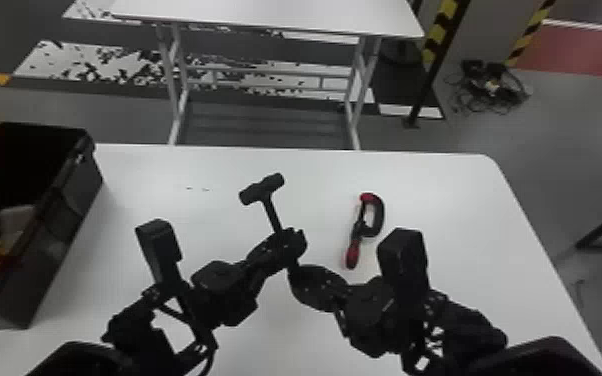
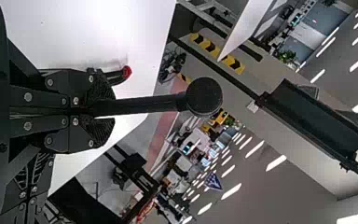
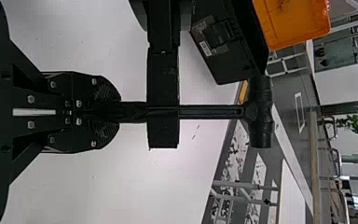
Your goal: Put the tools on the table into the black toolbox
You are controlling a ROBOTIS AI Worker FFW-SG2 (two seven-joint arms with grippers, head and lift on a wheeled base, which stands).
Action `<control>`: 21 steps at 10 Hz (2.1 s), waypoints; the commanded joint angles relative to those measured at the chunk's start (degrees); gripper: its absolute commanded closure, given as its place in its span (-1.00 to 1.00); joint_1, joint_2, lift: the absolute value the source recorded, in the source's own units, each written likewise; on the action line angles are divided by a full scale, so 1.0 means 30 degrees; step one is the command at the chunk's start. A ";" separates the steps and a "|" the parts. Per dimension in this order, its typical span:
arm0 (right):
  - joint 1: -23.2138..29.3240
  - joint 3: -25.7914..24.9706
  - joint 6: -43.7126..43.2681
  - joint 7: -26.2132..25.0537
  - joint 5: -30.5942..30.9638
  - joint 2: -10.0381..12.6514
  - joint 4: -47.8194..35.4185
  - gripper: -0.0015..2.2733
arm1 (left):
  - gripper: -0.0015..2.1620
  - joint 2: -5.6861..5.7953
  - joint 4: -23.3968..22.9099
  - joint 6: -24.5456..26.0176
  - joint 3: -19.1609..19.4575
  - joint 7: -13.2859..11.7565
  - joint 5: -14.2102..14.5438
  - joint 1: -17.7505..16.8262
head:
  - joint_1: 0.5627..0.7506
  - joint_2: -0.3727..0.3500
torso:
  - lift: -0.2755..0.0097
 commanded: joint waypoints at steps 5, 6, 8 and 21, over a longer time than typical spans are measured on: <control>0.0831 -0.0790 -0.1218 -0.0046 -0.1341 0.0000 -0.0003 -0.89 | 0.98 0.0093 -0.0077 0.0004 0.0790 -0.0073 0.0200 0.0247 | 0.41 -0.24 | 0.41; 0.1241 -0.1640 -0.1511 -0.0046 -0.2103 0.0059 -0.0003 -0.89 | 0.98 0.0151 -0.0340 0.0004 0.1376 -0.0131 0.0288 0.0423 | 0.41 -0.22 | 0.41; 0.2295 -0.3866 -0.3210 0.0042 -0.3685 0.0322 0.0172 -0.89 | 0.98 0.0298 -0.1542 0.0004 0.3749 -0.0336 0.0347 0.1067 | 0.41 -0.17 | 0.41; 0.3057 -1.0575 -1.1003 0.2239 -0.9368 0.2156 0.4889 -0.88 | 0.89 0.0298 -0.0721 -0.1168 1.4881 0.1129 0.0786 0.0803 | 0.41 0.61 | 0.41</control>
